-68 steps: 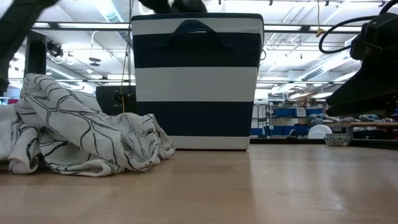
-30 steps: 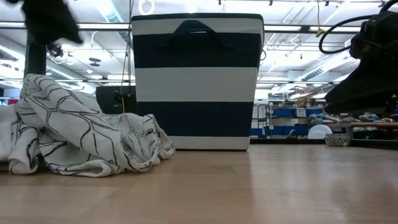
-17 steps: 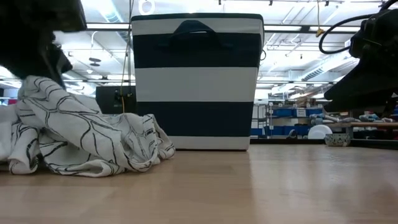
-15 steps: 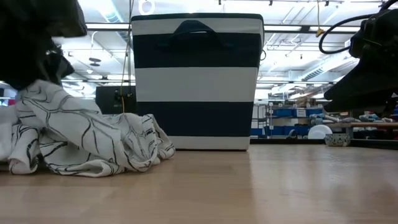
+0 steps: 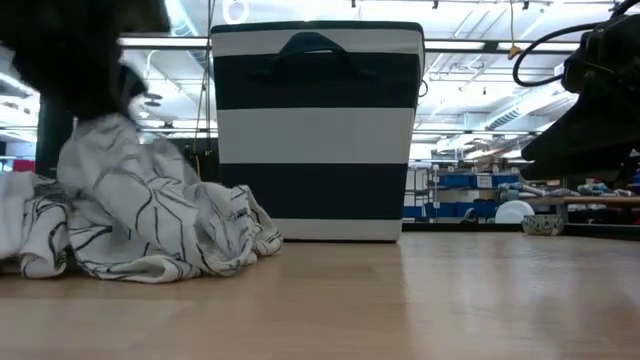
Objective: Sort clothes
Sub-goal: Put the white pattern shirt into the blue bin, then put the top white sock into the blue bin
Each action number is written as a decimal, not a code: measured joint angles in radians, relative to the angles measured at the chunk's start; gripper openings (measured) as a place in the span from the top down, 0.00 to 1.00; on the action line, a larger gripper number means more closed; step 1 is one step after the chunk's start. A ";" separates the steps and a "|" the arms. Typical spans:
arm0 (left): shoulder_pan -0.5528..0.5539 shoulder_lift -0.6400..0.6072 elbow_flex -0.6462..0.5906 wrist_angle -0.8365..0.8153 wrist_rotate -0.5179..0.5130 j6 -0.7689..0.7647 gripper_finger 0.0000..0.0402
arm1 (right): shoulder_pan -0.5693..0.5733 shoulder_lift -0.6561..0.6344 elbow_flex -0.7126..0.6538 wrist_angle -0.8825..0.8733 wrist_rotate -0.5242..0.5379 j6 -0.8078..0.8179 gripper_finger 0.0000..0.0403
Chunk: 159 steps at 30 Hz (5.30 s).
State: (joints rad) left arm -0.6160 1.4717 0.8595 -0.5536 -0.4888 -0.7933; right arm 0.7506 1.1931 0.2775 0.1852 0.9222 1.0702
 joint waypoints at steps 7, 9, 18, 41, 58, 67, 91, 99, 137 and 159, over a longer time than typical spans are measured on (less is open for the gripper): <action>0.029 -0.080 0.291 -0.232 -0.133 0.190 1.00 | -0.001 0.000 0.000 0.000 0.004 0.000 0.55; 0.046 -0.083 0.396 -0.258 -0.158 0.276 1.00 | -0.001 0.000 0.000 0.000 0.006 0.000 0.55; 0.170 -0.084 0.786 -0.197 -0.181 0.725 1.00 | -0.001 0.000 0.000 0.000 0.008 0.000 0.55; 0.755 0.191 1.390 0.440 0.089 1.313 1.00 | -0.001 0.000 0.000 -0.002 0.013 -0.018 0.55; 1.111 0.371 1.469 0.877 0.117 1.418 1.00 | -0.001 0.000 -0.001 -0.003 0.014 -0.050 0.55; 1.205 0.364 1.476 0.758 0.131 1.257 1.00 | -0.025 0.000 -0.001 -0.006 0.028 -0.086 0.55; 1.232 0.680 1.475 -0.596 0.576 1.046 1.00 | -0.232 0.000 -0.001 0.109 -0.140 -0.284 0.55; 1.230 0.855 1.478 -0.616 0.573 0.945 0.92 | -0.232 0.000 -0.001 0.115 -0.157 -0.289 0.55; 0.768 -0.053 1.241 -0.751 0.354 0.646 0.65 | -0.232 0.000 -0.001 0.147 -0.175 -0.289 0.55; 0.186 -0.491 -0.235 0.064 -0.084 0.018 0.65 | -0.238 -0.001 -0.001 0.299 -0.193 -0.365 0.55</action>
State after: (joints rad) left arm -0.4295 0.9808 0.6242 -0.4898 -0.5727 -0.7755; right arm 0.5125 1.1923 0.2768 0.4845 0.7288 0.7055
